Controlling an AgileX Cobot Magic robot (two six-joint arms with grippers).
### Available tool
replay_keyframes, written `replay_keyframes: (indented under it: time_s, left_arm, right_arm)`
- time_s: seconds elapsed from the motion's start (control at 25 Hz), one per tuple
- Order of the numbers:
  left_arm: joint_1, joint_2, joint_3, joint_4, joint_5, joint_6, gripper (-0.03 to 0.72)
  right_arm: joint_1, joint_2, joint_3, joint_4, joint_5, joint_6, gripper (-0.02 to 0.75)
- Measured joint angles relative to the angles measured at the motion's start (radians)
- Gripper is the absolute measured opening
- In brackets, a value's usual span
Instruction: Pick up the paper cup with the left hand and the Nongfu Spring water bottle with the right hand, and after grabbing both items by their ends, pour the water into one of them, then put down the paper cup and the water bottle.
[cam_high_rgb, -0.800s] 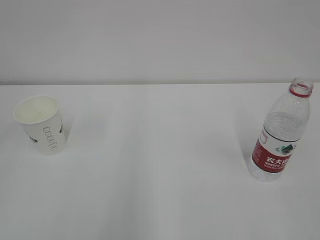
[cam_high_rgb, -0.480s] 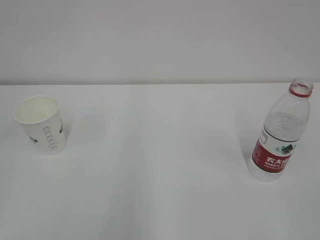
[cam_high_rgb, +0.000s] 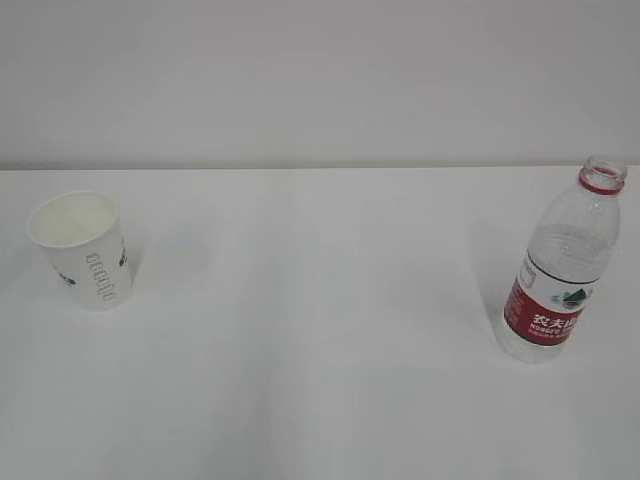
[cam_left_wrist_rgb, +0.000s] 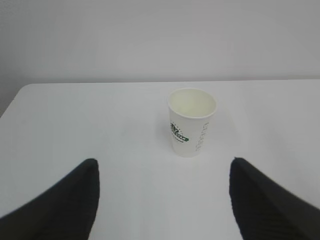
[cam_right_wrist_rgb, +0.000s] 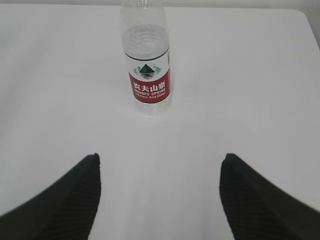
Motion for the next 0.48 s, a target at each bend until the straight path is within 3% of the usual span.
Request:
replay_keyframes:
  time_s: [0.48]
  left_arm:
    - [0.0, 0.0, 0.0, 0.0, -0.002, 0.0, 0.587]
  right_arm:
    - [0.0, 0.0, 0.0, 0.0, 0.0, 0.0, 0.556]
